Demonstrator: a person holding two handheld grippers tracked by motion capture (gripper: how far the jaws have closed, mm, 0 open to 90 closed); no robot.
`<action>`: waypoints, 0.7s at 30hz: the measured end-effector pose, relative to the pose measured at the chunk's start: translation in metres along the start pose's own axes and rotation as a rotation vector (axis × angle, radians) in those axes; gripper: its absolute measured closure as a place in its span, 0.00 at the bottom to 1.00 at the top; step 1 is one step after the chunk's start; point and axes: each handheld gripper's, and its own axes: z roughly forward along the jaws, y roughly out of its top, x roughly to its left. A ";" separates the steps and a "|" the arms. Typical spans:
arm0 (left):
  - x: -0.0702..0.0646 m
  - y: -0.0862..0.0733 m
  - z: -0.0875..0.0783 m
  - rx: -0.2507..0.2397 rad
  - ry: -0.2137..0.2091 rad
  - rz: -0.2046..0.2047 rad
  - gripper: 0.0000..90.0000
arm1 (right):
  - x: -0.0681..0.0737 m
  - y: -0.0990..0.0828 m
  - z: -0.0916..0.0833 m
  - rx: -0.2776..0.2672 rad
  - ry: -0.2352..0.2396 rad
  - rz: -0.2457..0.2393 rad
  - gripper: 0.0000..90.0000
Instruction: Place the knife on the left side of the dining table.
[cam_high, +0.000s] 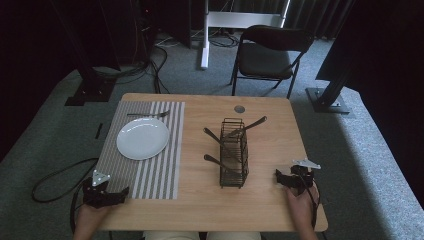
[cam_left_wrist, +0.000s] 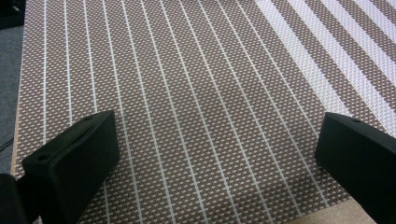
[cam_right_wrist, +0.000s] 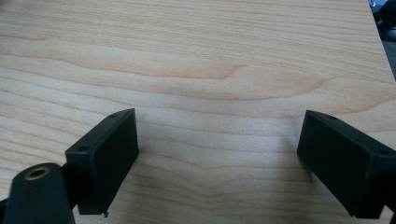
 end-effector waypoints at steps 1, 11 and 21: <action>0.000 0.000 0.000 0.000 0.000 0.000 0.00 | 0.000 0.000 0.000 0.000 0.000 0.000 0.13; 0.001 0.000 0.000 0.003 -0.004 0.004 0.00 | 0.000 0.000 0.000 0.001 0.000 0.000 0.13; 0.002 0.003 -0.001 0.028 -0.017 0.018 0.01 | 0.000 0.000 0.000 0.000 -0.002 0.001 0.13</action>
